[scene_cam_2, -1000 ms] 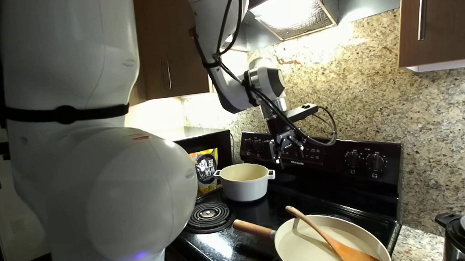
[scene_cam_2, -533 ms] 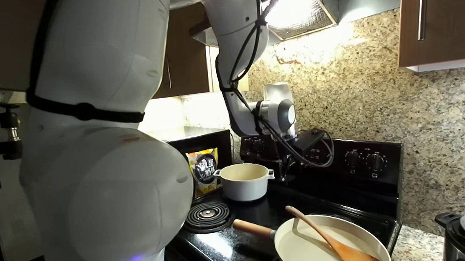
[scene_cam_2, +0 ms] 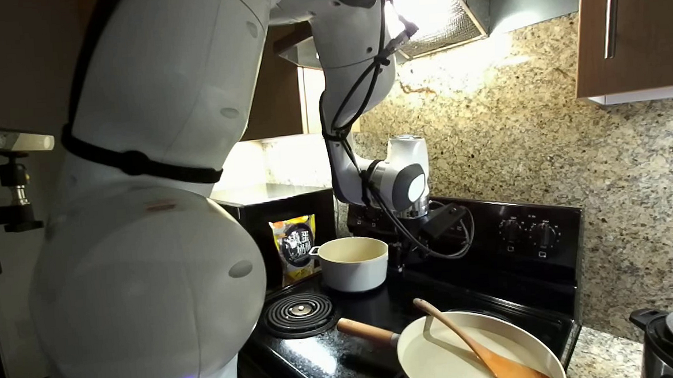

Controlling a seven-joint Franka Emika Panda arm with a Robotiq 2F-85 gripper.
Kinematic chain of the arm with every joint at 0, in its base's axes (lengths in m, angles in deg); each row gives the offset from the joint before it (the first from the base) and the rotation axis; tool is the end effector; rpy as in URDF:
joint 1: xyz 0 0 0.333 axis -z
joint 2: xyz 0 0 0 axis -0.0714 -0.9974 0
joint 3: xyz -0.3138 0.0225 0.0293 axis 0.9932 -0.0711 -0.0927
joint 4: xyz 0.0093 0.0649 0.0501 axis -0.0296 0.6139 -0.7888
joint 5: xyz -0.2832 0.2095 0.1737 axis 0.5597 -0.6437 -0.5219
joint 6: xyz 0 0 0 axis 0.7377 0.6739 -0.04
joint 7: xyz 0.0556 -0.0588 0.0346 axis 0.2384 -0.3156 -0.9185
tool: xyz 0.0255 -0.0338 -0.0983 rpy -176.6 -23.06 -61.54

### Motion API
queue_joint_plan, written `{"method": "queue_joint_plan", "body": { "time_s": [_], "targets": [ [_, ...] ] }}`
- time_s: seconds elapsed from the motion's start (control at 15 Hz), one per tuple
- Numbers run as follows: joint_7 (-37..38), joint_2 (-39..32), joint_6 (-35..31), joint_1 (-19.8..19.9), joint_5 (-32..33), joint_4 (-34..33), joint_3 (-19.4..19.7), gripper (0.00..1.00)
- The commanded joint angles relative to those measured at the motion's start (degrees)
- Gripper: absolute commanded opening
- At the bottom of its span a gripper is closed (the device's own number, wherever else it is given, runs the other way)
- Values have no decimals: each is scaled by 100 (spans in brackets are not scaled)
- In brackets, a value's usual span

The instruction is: Stir the pan with the wooden spoon

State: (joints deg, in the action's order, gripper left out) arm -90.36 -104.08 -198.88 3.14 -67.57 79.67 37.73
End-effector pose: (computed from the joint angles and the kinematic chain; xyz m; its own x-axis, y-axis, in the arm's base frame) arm 0.5629 0.0705 0.2445 0.1487 0.9748 0.1662 0.9550 -0.1851 0.2318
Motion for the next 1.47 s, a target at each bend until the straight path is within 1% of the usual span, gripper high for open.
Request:
{"method": "queue_joint_plan", "body": {
  "time_s": [0.0, 0.13, 0.27, 0.4, 0.53, 0.67, 0.8, 0.93, 1.07, 1.4],
  "targets": [
    [401, -463, 810, -258, 199, -602, 239, 100],
    [765, -746, 1484, -372, 188, -960, 449, 100],
    [808, -1019, 1860, -323, 52, -1250, 462, 100],
    [587, -1241, 1690, -217, -5, -1385, 385, 100],
    [702, -1374, 1538, -286, 115, -1457, 438, 100],
    [1059, -1445, 1589, -436, 205, -1540, 585, 100],
    [1150, -1494, 1592, -406, 211, -1565, 593, 100],
    [1359, -1448, 1554, -390, 191, -1443, 654, 100],
    [1371, -1380, 1447, -265, 119, -1263, 625, 100],
    [1340, -1318, 1398, -234, 238, -1160, 671, 100]
  ]
}}
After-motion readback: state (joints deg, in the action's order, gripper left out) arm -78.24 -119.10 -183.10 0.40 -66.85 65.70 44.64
